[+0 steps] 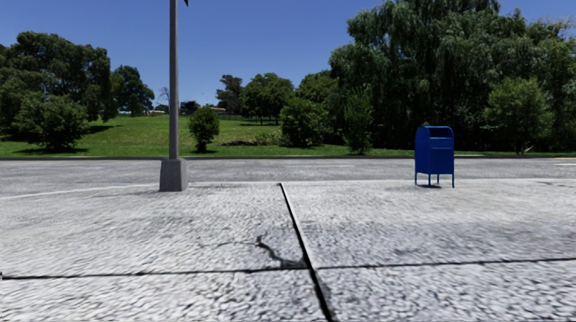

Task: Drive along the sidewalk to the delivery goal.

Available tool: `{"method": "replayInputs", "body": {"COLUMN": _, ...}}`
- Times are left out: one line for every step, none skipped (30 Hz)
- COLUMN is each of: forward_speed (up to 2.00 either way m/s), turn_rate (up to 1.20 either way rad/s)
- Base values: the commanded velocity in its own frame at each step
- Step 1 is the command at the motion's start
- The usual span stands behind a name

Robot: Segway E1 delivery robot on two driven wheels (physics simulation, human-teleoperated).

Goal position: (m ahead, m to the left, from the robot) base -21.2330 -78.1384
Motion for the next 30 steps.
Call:
{"method": "replayInputs", "body": {"forward_speed": 1.57, "turn_rate": -0.3}}
{"method": "replayInputs", "body": {"forward_speed": 1.57, "turn_rate": -0.31}}
{"method": "replayInputs", "body": {"forward_speed": 1.56, "turn_rate": -0.32}}
{"method": "replayInputs", "body": {"forward_speed": 1.56, "turn_rate": -0.34}}
{"method": "replayInputs", "body": {"forward_speed": 1.56, "turn_rate": -0.34}}
{"method": "replayInputs", "body": {"forward_speed": 1.56, "turn_rate": -0.38}}
{"method": "replayInputs", "body": {"forward_speed": 1.56, "turn_rate": -0.46}}
{"method": "replayInputs", "body": {"forward_speed": 1.56, "turn_rate": -0.51}}
{"method": "replayInputs", "body": {"forward_speed": 1.56, "turn_rate": -0.51}}
{"method": "replayInputs", "body": {"forward_speed": 1.56, "turn_rate": -0.53}}
{"method": "replayInputs", "body": {"forward_speed": 1.56, "turn_rate": -0.54}}
{"method": "replayInputs", "body": {"forward_speed": 1.56, "turn_rate": -0.54}}
{"method": "replayInputs", "body": {"forward_speed": 1.56, "turn_rate": -0.54}}
{"method": "replayInputs", "body": {"forward_speed": 1.56, "turn_rate": -0.54}}
{"method": "replayInputs", "body": {"forward_speed": 1.56, "turn_rate": -0.55}}
{"method": "replayInputs", "body": {"forward_speed": 1.56, "turn_rate": -0.55}}
{"method": "replayInputs", "body": {"forward_speed": 1.56, "turn_rate": -0.55}}
{"method": "replayInputs", "body": {"forward_speed": 1.56, "turn_rate": -0.57}}
{"method": "replayInputs", "body": {"forward_speed": 1.56, "turn_rate": -0.59}}
{"method": "replayInputs", "body": {"forward_speed": 1.56, "turn_rate": -0.59}}
{"method": "replayInputs", "body": {"forward_speed": 1.56, "turn_rate": -0.6}}
{"method": "replayInputs", "body": {"forward_speed": 1.56, "turn_rate": -0.6}}
{"method": "replayInputs", "body": {"forward_speed": 1.56, "turn_rate": -0.6}}
{"method": "replayInputs", "body": {"forward_speed": 1.56, "turn_rate": -0.6}}
{"method": "replayInputs", "body": {"forward_speed": 1.56, "turn_rate": -0.6}}
{"method": "replayInputs", "body": {"forward_speed": 1.56, "turn_rate": -0.6}}
{"method": "replayInputs", "body": {"forward_speed": 1.56, "turn_rate": -0.6}}
{"method": "replayInputs", "body": {"forward_speed": 1.56, "turn_rate": -0.6}}
{"method": "replayInputs", "body": {"forward_speed": 1.56, "turn_rate": -0.6}}
{"method": "replayInputs", "body": {"forward_speed": 1.56, "turn_rate": -0.6}}
